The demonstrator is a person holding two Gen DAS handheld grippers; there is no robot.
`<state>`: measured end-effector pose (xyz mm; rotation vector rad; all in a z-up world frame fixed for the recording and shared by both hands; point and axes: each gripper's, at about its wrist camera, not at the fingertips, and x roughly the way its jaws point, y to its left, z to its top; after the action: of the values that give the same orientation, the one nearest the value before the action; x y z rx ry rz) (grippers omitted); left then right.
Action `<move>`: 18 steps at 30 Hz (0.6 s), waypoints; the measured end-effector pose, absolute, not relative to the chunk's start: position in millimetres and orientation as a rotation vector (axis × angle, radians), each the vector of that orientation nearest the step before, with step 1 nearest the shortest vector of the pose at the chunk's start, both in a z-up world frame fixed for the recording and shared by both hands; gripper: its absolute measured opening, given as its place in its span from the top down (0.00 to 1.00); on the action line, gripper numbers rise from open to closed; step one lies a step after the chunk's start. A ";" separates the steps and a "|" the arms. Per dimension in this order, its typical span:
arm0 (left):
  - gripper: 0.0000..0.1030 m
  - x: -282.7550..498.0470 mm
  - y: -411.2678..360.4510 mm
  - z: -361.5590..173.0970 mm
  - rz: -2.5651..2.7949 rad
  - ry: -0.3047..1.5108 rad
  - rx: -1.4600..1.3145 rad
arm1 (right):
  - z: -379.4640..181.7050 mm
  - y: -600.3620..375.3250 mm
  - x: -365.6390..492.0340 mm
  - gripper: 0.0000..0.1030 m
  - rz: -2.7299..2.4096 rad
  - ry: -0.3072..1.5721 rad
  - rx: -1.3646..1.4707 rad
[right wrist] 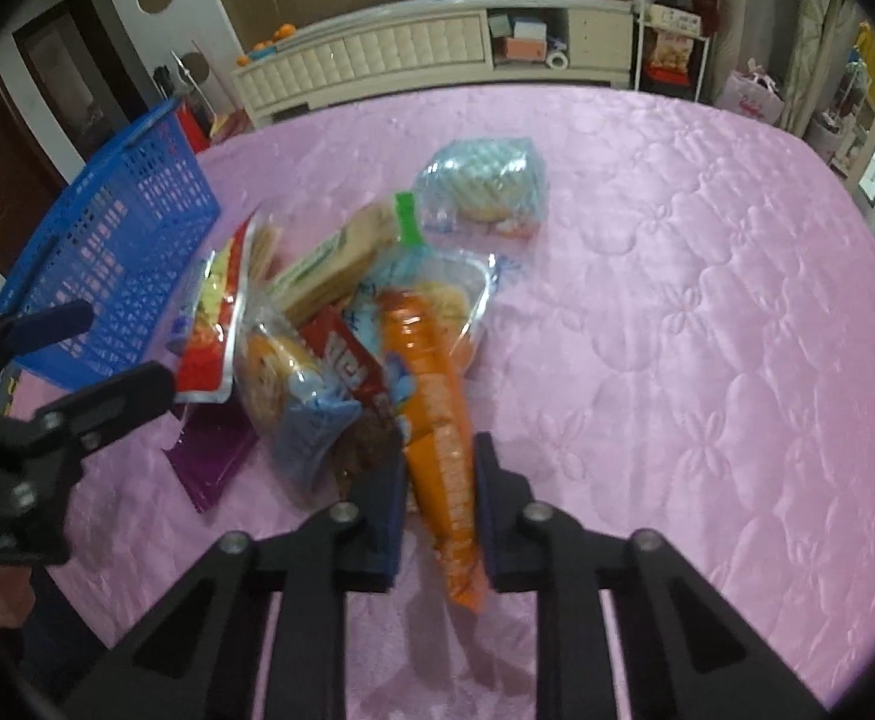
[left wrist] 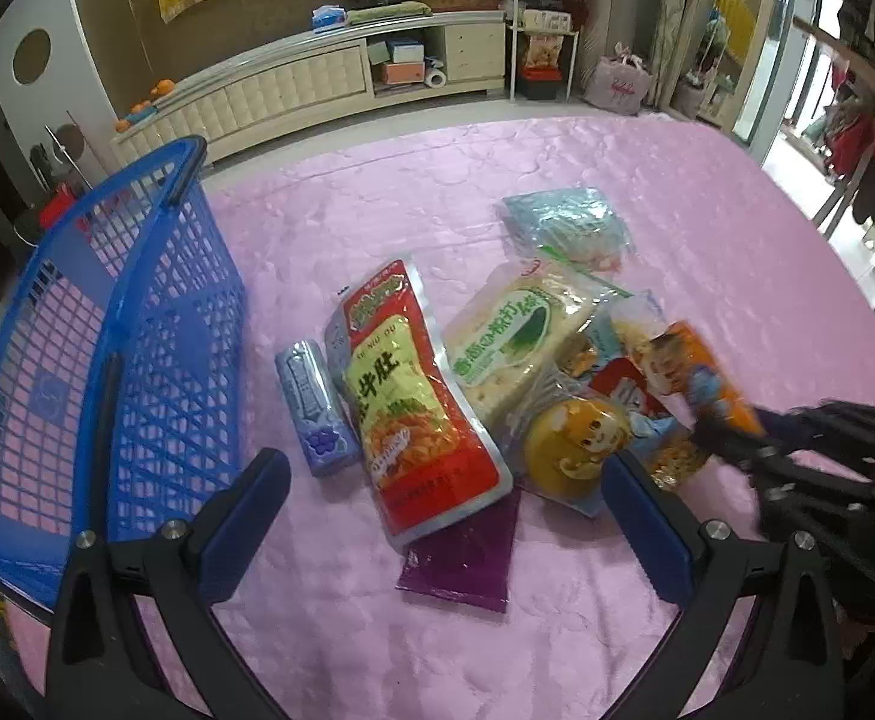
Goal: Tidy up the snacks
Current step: 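Grasp the orange sausage stick with the right tool while the left tool approaches the red chip bag, then grasp the red-and-yellow chip bag with the left tool while the right tool lifts the sausage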
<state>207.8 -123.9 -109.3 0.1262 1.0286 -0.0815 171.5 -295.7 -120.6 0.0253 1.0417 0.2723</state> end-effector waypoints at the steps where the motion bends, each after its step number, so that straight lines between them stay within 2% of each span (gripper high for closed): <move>1: 0.00 210.4 -124.6 -110.2 -0.076 1.029 0.136 | -118.7 -298.0 169.8 0.78 0.276 1.032 0.035; 8: 0.02 231.0 -125.5 -108.8 -0.022 1.038 0.145 | -107.0 -306.6 172.1 0.78 0.297 0.996 0.088; 13: 0.22 249.9 -118.4 -107.8 -0.025 1.075 0.066 | -104.5 -306.8 178.5 0.78 0.318 0.986 0.114; 18: 0.25 263.3 -118.2 -117.5 0.021 1.110 0.082 | -98.6 -298.7 186.3 0.78 0.345 0.954 0.127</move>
<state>263.3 -118.2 -117.5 0.0816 1.1103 0.0210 186.3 -298.7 -98.6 0.1265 0.9545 0.3455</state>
